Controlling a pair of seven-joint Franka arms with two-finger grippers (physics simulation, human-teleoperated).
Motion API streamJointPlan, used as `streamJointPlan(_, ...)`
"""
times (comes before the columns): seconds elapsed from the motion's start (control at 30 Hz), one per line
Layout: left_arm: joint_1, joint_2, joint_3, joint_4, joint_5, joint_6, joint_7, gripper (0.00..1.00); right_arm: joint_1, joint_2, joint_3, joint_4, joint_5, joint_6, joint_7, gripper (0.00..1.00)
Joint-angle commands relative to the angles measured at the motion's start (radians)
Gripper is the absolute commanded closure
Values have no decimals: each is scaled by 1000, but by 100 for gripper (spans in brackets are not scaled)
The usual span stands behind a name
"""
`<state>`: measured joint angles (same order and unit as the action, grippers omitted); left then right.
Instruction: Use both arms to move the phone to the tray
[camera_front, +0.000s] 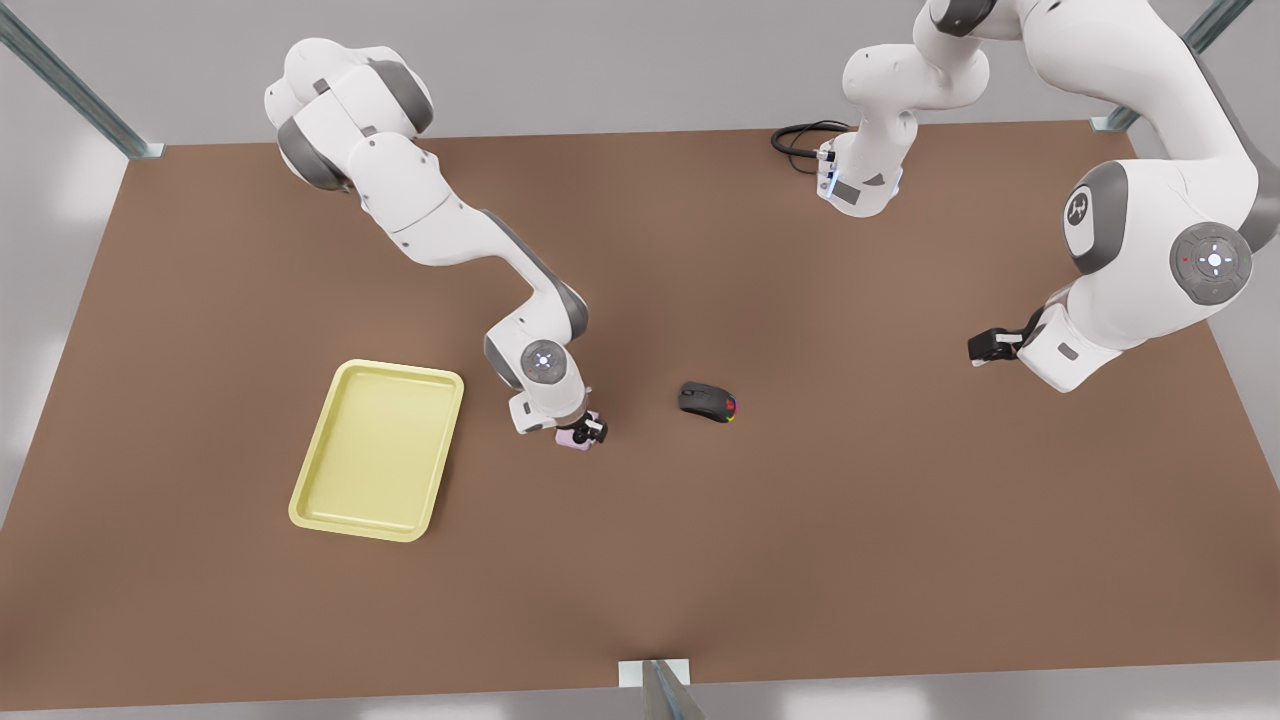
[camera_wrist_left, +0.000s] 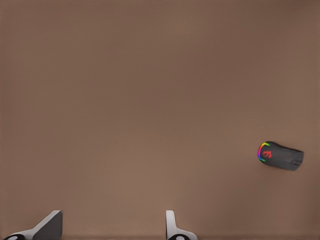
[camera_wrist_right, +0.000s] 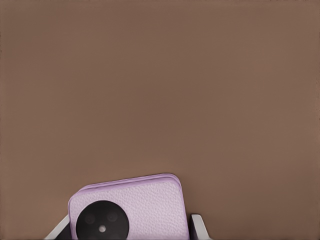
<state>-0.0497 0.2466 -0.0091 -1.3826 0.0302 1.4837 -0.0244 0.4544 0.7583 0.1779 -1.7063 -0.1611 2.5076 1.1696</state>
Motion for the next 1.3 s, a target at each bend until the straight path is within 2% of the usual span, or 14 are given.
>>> streamJointPlan(0.0,-1,0,0,0,0,0,14,0,0,-4,0,1,-1,-10,38,22)
streamJointPlan(0.17,-1,-1,0,4,-3,0,14,0,-2,-14,0,1,-1,-12,35,25)
streamJointPlan(0.3,-1,-4,0,5,-3,-3,14,0,-31,-94,-1,-62,-1,-15,-53,25)
streamJointPlan(0.53,-1,-4,0,5,-6,-5,12,0,-326,-343,-8,-372,9,-13,-613,25)
streamJointPlan(0.63,-1,-4,0,5,-7,-3,12,0,-487,-361,-8,-449,11,0,-837,25)
streamJointPlan(0.73,-1,-3,0,5,-9,-3,11,0,-519,-359,-9,-477,11,2,-887,24)
streamJointPlan(0.77,-1,-3,0,5,-7,-3,11,0,-519,-363,-9,-477,12,2,-886,0)
streamJointPlan(0.93,-2,-4,0,5,-7,-3,-5,0,-502,-427,-8,-469,12,-33,-884,0)
streamJointPlan(1.0,-2,-6,0,5,-7,-3,-6,0,-471,-568,-8,-437,12,-150,-881,0)
streamJointPlan(1.03,-2,-3,0,5,-7,0,-6,0,-465,-640,-8,-317,17,-360,-880,0)
streamJointPlan(1.07,-2,-1,0,5,-7,0,-6,0,-465,-721,-11,-237,18,-466,-886,0)
streamJointPlan(1.13,-2,-1,0,5,-7,0,-6,0,-458,-735,-52,54,38,-852,-993,0)
streamJointPlan(1.17,-2,-1,0,5,-7,0,-6,0,-456,-735,-149,164,114,-955,-1097,0)
streamJointPlan(1.27,-7,0,-3,7,2,1,-8,0,-458,-731,-155,206,111,-1038,-1140,0)
